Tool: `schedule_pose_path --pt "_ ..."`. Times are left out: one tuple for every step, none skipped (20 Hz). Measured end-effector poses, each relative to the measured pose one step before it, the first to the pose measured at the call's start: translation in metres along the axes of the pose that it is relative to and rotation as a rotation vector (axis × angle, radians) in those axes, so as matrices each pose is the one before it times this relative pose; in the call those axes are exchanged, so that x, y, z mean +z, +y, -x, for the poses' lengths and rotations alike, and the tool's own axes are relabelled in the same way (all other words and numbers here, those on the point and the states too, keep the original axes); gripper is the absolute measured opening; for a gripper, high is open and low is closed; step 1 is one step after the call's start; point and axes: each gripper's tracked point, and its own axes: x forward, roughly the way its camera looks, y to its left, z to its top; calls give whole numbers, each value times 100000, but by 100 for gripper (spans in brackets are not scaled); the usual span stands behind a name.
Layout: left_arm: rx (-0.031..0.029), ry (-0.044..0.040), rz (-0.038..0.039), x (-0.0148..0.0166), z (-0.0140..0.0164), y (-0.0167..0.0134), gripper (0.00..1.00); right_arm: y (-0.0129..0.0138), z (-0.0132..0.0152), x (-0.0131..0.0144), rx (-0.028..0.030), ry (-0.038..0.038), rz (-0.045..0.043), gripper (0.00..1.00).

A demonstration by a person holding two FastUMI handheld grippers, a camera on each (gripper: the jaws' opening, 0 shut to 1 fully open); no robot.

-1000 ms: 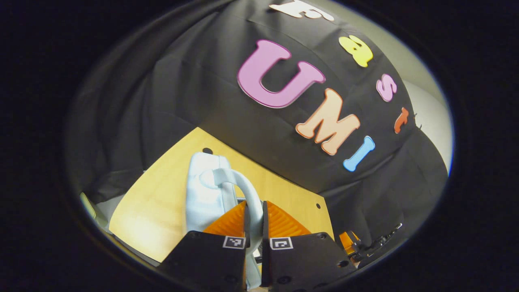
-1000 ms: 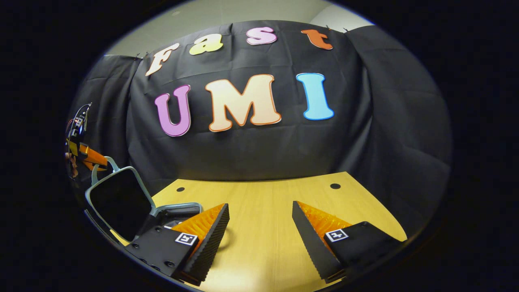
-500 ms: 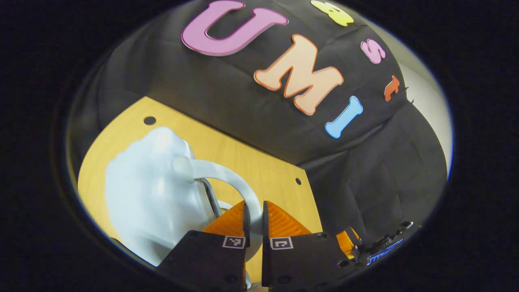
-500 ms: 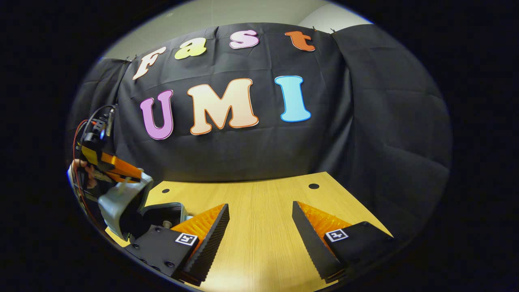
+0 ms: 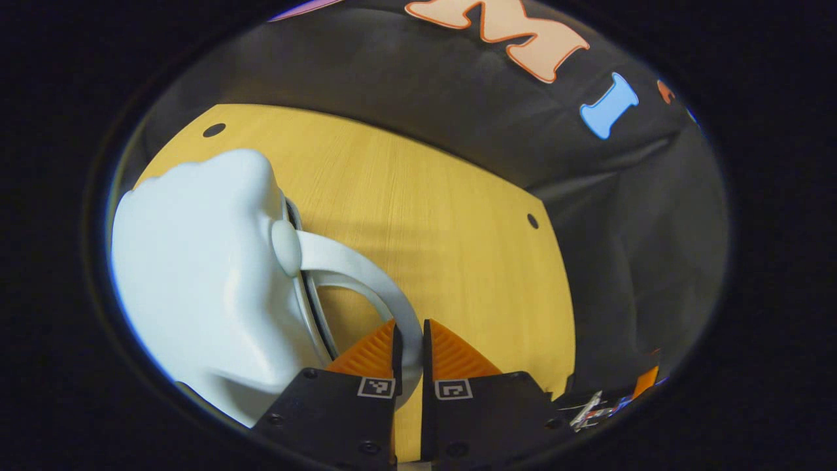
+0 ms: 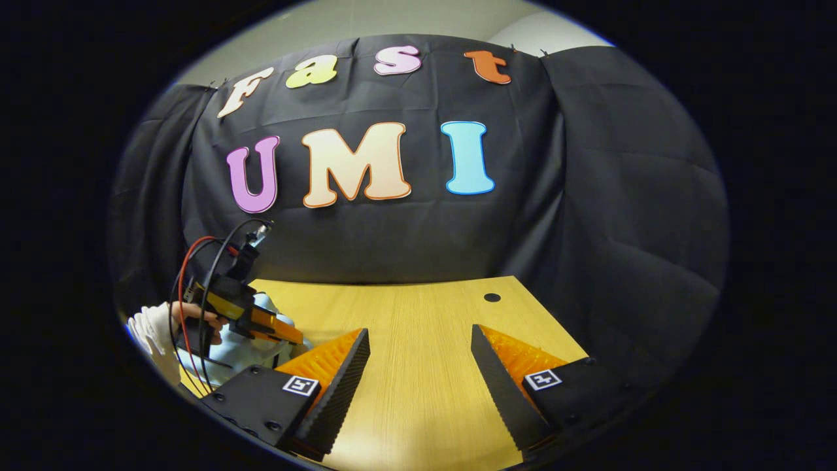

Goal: First open the suitcase, pack the skin care products into it, and then close the suitcase.

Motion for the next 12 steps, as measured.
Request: schedule_pose_path --pt "1444 -357 -985 65 -49 -62 10 -153 144 -160 132 170 256 98" --pt "-91 -1043 -746 19 -18 -433 11 -42 70 -90 544 124 -7 98" --pt "-217 -1611 -984 176 325 -582 22 56 123 18 855 11 -351 98" --pt "861 -2045 -1705 267 643 -202 31 173 42 138 1168 -445 -385 98" --pt "752 -2864 -1710 345 1259 -30 46 242 -47 347 1407 -805 -368 98" --pt "32 -4288 -1015 549 1454 -259 62 295 -157 298 1498 -978 -345 98" --pt "71 -4177 -950 565 1399 -256 68 361 -124 467 1587 -1179 -443 98" --pt "652 -4782 -1061 619 1635 -384 71 471 -66 442 1920 -1206 -674 98" --pt "1235 -5765 -1264 812 1309 -336 77 527 -94 603 1889 -1309 -811 98" --pt "-43 -6439 -1544 774 1519 -441 79 482 -62 578 1929 -1509 -898 98" --pt "-1142 -6034 -1620 667 1744 -746 81 535 -72 569 1875 -1362 -808 98" --pt "-1600 -6440 -1138 792 1536 -834 83 404 -53 468 1552 -1188 -406 98"
